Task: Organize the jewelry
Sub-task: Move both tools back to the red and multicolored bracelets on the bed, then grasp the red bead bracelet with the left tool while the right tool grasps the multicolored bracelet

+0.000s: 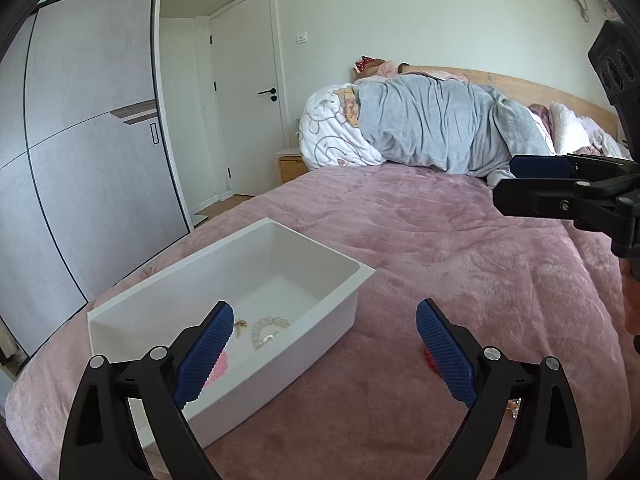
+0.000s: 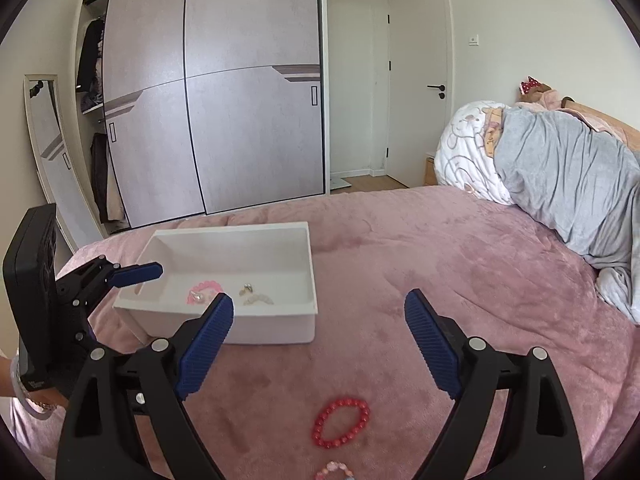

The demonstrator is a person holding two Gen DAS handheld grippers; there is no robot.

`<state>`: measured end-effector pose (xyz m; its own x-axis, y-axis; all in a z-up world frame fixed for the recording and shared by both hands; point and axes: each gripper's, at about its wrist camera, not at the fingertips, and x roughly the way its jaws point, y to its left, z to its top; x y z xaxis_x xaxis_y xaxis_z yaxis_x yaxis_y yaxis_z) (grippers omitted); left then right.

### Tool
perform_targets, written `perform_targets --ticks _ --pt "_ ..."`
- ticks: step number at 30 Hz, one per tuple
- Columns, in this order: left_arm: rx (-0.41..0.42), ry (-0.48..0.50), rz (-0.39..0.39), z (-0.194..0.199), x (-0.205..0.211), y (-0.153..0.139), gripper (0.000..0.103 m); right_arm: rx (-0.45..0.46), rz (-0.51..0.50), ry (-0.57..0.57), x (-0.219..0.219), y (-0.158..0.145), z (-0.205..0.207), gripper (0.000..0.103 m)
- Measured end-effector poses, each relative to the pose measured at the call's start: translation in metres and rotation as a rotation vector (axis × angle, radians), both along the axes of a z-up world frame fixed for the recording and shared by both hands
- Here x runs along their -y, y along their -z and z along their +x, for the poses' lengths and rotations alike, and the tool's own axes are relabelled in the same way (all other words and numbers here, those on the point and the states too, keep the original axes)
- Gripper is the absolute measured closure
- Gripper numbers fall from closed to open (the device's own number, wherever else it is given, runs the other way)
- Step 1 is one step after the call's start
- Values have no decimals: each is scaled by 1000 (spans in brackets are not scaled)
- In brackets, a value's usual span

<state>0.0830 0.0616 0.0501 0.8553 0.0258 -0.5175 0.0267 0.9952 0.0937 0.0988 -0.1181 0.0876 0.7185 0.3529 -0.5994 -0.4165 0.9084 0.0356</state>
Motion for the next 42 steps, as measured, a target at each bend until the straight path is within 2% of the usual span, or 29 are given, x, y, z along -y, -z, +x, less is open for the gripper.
perform_targets --ticks 7,15,22,26,33,40,42 --pt "-70 51 16 11 31 26 9 -54 -44 22 33 28 -41 17" --pt "-133 81 29 31 62 64 9 -181 -43 49 57 86 -69 19" --pt "-191 105 -31 53 82 92 9 -287 -82 10 51 131 -73 27" --pt "-251 120 -61 66 88 108 9 -351 -86 -3 47 152 -70 33" --pt "-318 116 -140 90 87 130 9 -399 -95 -35 42 168 -67 34" --pt "-356 186 -102 102 105 147 10 -419 -94 -73 37 179 -66 35" --pt "-376 208 -75 103 112 154 15 -422 -96 -83 36 182 -66 37"
